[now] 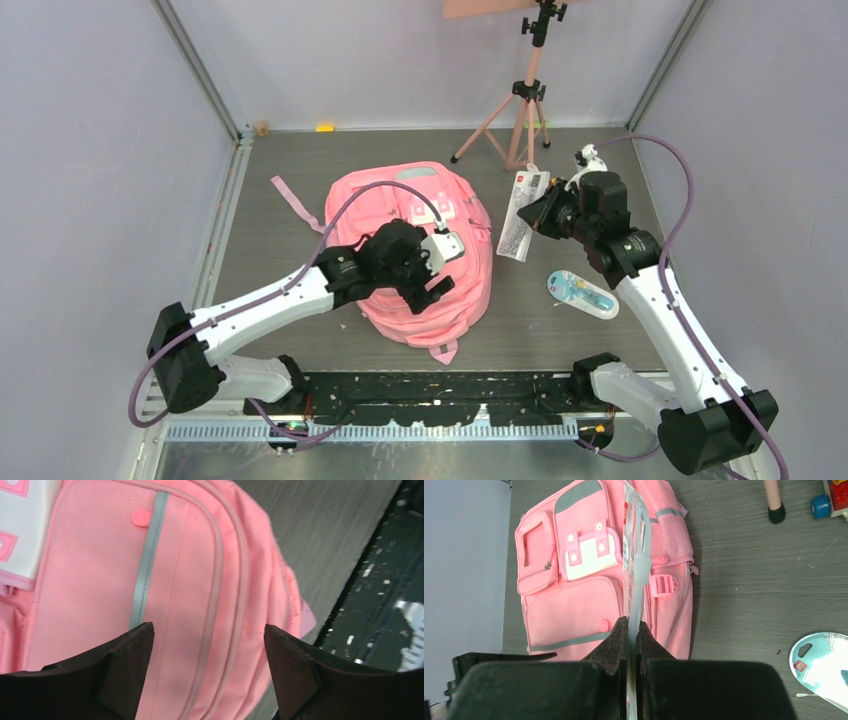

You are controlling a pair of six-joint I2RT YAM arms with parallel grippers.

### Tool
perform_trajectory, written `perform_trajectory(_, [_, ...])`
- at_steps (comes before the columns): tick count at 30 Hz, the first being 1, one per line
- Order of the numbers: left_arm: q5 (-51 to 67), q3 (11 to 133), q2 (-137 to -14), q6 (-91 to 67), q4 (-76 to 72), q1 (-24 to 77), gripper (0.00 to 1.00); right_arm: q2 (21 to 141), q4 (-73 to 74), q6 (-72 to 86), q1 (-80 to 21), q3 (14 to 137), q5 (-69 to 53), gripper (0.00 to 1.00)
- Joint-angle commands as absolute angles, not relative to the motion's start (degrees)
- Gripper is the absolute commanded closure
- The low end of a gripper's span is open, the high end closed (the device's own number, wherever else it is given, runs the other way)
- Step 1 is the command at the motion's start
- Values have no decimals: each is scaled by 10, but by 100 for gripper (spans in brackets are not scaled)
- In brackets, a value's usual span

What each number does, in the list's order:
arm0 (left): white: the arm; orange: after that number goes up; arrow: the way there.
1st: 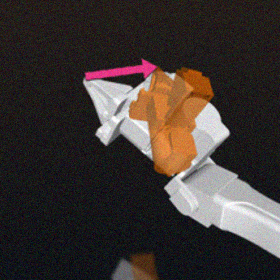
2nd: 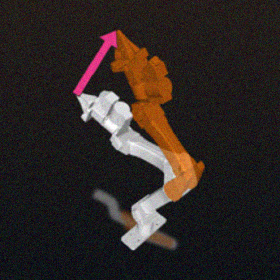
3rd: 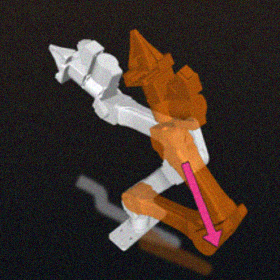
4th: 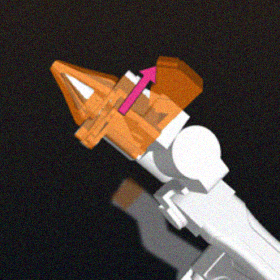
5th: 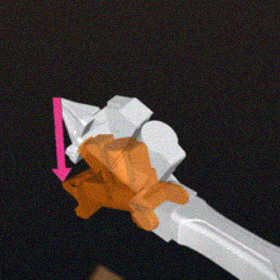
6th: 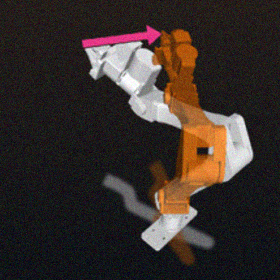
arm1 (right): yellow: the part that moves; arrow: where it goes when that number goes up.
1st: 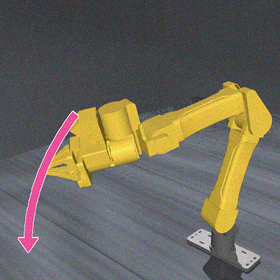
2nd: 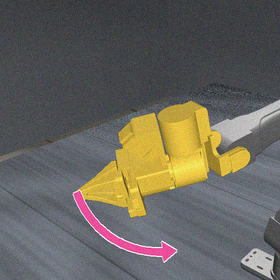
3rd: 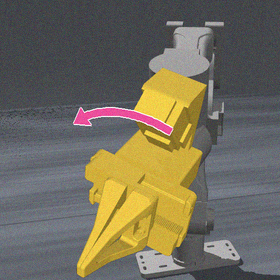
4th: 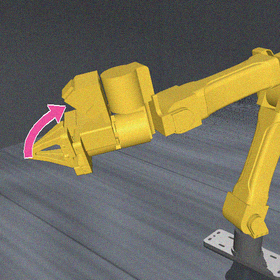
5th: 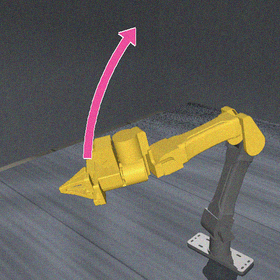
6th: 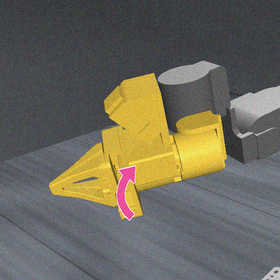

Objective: Pack the student bag
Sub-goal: Place the stationery in the student bag.

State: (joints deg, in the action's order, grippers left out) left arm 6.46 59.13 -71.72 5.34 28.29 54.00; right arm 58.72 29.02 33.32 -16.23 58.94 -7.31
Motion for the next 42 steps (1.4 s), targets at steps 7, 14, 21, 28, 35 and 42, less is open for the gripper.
perform_trajectory(7, [-180, 594, -779, 143, 284, 592, 16, 544, 271, 358, -125, 550, -89, 100])
perform_trajectory(14, [-252, 594, -773, 146, 275, 594, 24, 550, 258, 363, -112, 544, -115, 100])
perform_trajectory(21, [-262, 606, -761, 160, 269, 594, 24, 547, 258, 364, -105, 538, -125, 100])
perform_trajectory(28, [-237, 642, -759, 175, 295, 594, 20, 550, 262, 361, -102, 537, -132, 100])
perform_trajectory(35, [-192, 665, -782, 170, 339, 587, 17, 560, 263, 363, -101, 536, -146, 100])
perform_trajectory(42, [-273, 624, -768, 194, 280, 580, 21, 557, 263, 368, -100, 531, -150, 100])
